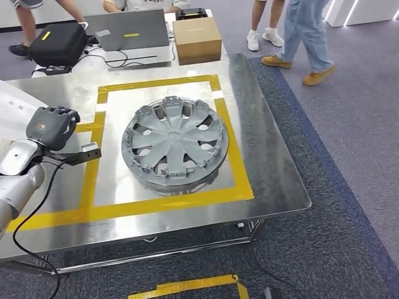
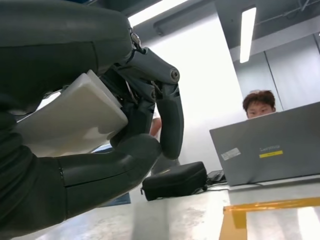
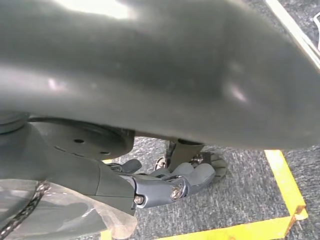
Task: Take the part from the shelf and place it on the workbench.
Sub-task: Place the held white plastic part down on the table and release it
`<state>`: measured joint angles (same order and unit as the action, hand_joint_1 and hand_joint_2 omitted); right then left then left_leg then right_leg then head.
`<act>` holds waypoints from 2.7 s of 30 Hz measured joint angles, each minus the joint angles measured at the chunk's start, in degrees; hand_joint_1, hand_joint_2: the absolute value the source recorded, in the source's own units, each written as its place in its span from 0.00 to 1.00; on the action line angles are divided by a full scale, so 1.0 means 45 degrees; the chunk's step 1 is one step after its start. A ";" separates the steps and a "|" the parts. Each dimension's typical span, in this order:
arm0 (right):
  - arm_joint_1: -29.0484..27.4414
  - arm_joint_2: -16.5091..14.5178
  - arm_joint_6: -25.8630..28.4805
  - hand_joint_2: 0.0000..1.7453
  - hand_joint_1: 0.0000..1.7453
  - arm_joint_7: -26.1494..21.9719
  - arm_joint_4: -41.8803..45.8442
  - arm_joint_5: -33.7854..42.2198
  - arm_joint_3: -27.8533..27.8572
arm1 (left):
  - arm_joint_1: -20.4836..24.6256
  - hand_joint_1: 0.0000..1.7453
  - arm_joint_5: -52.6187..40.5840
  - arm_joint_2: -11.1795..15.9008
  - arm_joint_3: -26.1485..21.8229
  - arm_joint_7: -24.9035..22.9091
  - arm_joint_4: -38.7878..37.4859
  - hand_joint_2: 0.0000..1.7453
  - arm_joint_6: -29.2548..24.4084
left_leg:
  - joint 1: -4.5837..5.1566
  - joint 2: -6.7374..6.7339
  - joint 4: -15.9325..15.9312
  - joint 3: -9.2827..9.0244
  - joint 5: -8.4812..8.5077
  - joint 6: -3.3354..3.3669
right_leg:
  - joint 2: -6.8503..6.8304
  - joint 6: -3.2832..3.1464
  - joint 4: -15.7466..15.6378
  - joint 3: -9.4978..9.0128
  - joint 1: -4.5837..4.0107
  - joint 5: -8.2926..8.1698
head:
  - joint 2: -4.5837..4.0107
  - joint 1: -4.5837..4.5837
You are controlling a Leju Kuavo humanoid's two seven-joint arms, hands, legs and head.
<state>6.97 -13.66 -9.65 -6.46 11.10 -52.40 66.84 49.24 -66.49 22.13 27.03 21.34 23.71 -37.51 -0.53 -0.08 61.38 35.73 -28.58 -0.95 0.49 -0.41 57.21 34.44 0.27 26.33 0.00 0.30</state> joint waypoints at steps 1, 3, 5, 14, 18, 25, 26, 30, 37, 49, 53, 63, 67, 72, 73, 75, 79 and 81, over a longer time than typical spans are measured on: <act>-0.0006 0.0000 0.0002 0.00 0.00 0.0010 0.0000 0.0002 0.0000 | -0.0015 1.00 0.0019 0.0006 -0.0045 -0.0002 -0.0025 1.00 0.0000 | -0.0010 0.0001 0.0755 0.0330 -0.0399 -0.0042 | 0.0002 -0.0042 -0.0007 -0.0012 0.0004 0.0000 | 0.0000 -0.0016; -0.0032 0.0001 0.0005 0.00 0.00 0.0023 0.0000 0.0002 0.0000 | -0.0094 1.00 0.0042 0.0010 -0.0101 -0.0002 -0.0080 1.00 0.0001 | -0.0016 0.0001 0.2412 0.1102 -0.1039 -0.0107 | 0.0007 -0.0081 -0.0002 -0.0026 -0.0004 0.0018 | 0.0000 -0.0022; -0.0049 0.0002 0.0007 0.00 0.00 0.0024 0.0000 0.0002 0.0000 | -0.0192 1.00 0.0070 0.0006 -0.0121 0.0005 -0.0137 1.00 0.0035 | -0.0035 0.0000 0.2732 0.1312 -0.0847 -0.0131 | 0.0022 -0.0084 0.0015 -0.0049 -0.0006 0.0043 | 0.0000 -0.0022; -0.0052 0.0002 -0.0034 0.00 0.00 -0.0020 0.0000 -0.0063 -0.0001 | -0.0446 0.00 0.0257 0.0101 -0.0299 0.0185 -0.0237 0.75 0.0285 | -0.0025 0.0021 -0.0637 -0.0137 0.0617 0.0269 | 0.0035 0.0314 0.0368 0.0117 -0.0066 0.0358 | 0.0000 0.0020; -0.0050 0.0005 -0.0007 0.00 0.00 -0.0050 0.0000 -0.0097 -0.0005 | -0.0587 0.00 0.0140 0.0127 -0.0396 -0.0058 -0.0246 0.00 -0.0258 | -0.0044 0.0004 -0.0670 -0.0154 0.0636 0.0464 | -0.0015 0.0461 0.3257 0.1531 -0.0030 0.1709 | 0.0000 0.0081; -0.0089 0.0002 -0.0063 0.00 0.00 -0.0067 0.0000 -0.0126 -0.0019 | -0.0807 0.00 -0.0197 0.0232 -0.0444 -0.0304 -0.0254 0.00 -0.0515 | 0.0034 0.0039 -0.0645 -0.0168 0.0612 0.0340 | -0.0031 0.0255 0.0335 0.0075 -0.0061 0.0213 | 0.0000 0.0067; -0.0099 0.0001 -0.0073 0.00 0.00 -0.0070 0.0000 -0.0129 -0.0028 | -0.0817 0.00 -0.0231 0.0260 -0.0448 -0.0287 -0.0255 0.00 -0.0516 | 0.0047 0.0042 -0.0652 -0.0161 0.0623 0.0275 | -0.0025 0.0239 0.0177 -0.0028 -0.0077 0.0238 | 0.0000 0.0061; -0.0143 0.0000 -0.0084 0.00 0.00 -0.0090 0.0000 -0.0122 -0.0071 | -0.0821 0.00 -0.0424 0.0377 -0.0443 -0.0195 -0.0256 0.00 -0.0465 | -0.0004 0.0042 -0.0239 -0.0008 0.0271 0.0004 | -0.0010 0.0010 0.0031 -0.0102 -0.0020 0.0108 | 0.0000 0.0022; -0.0187 0.0000 -0.0087 0.00 0.00 -0.0112 -0.0001 -0.0119 -0.0101 | -0.0903 0.00 -0.0475 0.0456 -0.0426 -0.0187 -0.0271 0.00 -0.0431 | -0.0057 0.0040 0.1873 0.0841 -0.0315 -0.0177 | 0.0009 -0.0072 0.0061 -0.0147 -0.0010 0.0128 | 0.0000 -0.0029; -0.0169 0.0000 -0.0090 0.00 0.00 -0.0265 0.0000 0.0019 -0.0112 | -0.0440 0.00 -0.0945 0.0161 -0.0333 -0.0253 -0.0276 0.00 -0.0198 | -0.0047 0.0024 -0.0657 -0.0270 0.0554 0.0472 | -0.0014 0.0508 0.3574 0.1670 -0.0022 0.1810 | 0.0000 0.0041; -0.0155 0.0000 -0.0090 0.00 0.00 -0.0260 0.0000 -0.0035 -0.0112 | -0.0438 0.00 -0.0647 0.0160 -0.0292 0.0013 -0.0276 0.00 -0.0245 | -0.0029 0.0008 -0.0641 -0.0297 0.0569 0.0468 | -0.0021 0.0397 0.2069 0.0946 -0.0027 0.0751 | 0.0000 0.0046; -0.0018 0.0000 -0.0100 0.00 0.00 -0.0243 -0.0001 -0.0074 -0.0149 | -0.0592 0.00 -0.0377 0.0477 -0.0303 0.0307 -0.0276 0.00 -0.0284 | -0.0019 0.0048 0.1559 0.0539 -0.0950 -0.0096 | -0.0036 -0.0085 0.0046 0.0075 -0.0009 -0.0145 | 0.0000 -0.0073; -0.0023 0.0000 -0.0108 0.00 0.00 -0.0191 -0.0002 -0.0113 -0.0192 | -0.0792 0.00 -0.0319 0.0537 -0.0305 0.0423 -0.0276 0.00 -0.0288 | -0.0039 0.0046 0.2264 0.0347 -0.1200 -0.0159 | -0.0035 -0.0072 0.0129 0.0401 -0.0017 -0.0366 | 0.0000 -0.0075; -0.0022 0.0000 -0.0129 0.00 0.00 -0.0112 -0.0005 -0.0196 -0.0217 | -0.0850 0.00 -0.0301 0.0686 -0.0334 0.0508 -0.0276 0.00 -0.0311 | 0.0031 0.0091 -0.0687 -0.1283 -0.0288 0.0045 | 0.0005 0.0193 0.0235 0.0689 -0.0081 -0.0699 | 0.0000 -0.0058; -0.0031 0.0000 -0.0129 0.00 0.00 -0.0081 -0.0005 -0.0210 -0.0219 | -0.0885 0.00 -0.0301 0.0707 -0.0337 0.0525 -0.0276 0.00 -0.0316 | 0.0041 0.0093 -0.0676 -0.1221 -0.0192 0.0147 | 0.0011 0.0265 0.0217 0.0715 -0.0074 -0.0784 | 0.0000 -0.0051; -0.0045 0.0000 -0.0128 0.00 0.00 -0.0052 -0.0005 -0.0225 -0.0220 | -0.0911 0.00 -0.0301 0.0722 -0.0340 0.0556 -0.0276 0.00 -0.0323 | 0.0028 0.0039 -0.0689 -0.1075 0.0012 0.0363 | 0.0008 0.0402 0.0349 0.0861 -0.0044 -0.0620 | 0.0000 -0.0048; -0.0029 0.0000 -0.0128 0.00 0.00 -0.0051 -0.0005 -0.0234 -0.0223 | -0.0915 0.00 -0.0301 0.0731 -0.0378 0.0576 -0.0276 0.00 -0.0334 | 0.0021 -0.0018 -0.0702 -0.0484 0.0517 0.0602 | -0.0032 0.0594 0.3067 0.1783 -0.0020 0.1464 | 0.0000 -0.0016; -0.0027 0.0000 -0.0123 0.00 0.00 -0.0053 -0.0005 -0.0237 -0.0223 | -0.0950 0.00 -0.0301 0.0732 -0.0401 0.0576 -0.0276 0.00 -0.0338 | 0.0059 -0.0023 -0.0689 -0.0123 0.0780 0.0598 | -0.0033 0.0594 0.4002 0.1789 -0.0023 0.1740 | 0.0000 -0.0018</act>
<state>6.84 -13.66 -10.20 -6.70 11.08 -53.47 65.83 44.97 -67.84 25.43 25.23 23.93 22.47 -39.03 -0.27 -0.18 58.28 35.17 -25.07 1.75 0.34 2.27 75.22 42.49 0.17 34.16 0.00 0.21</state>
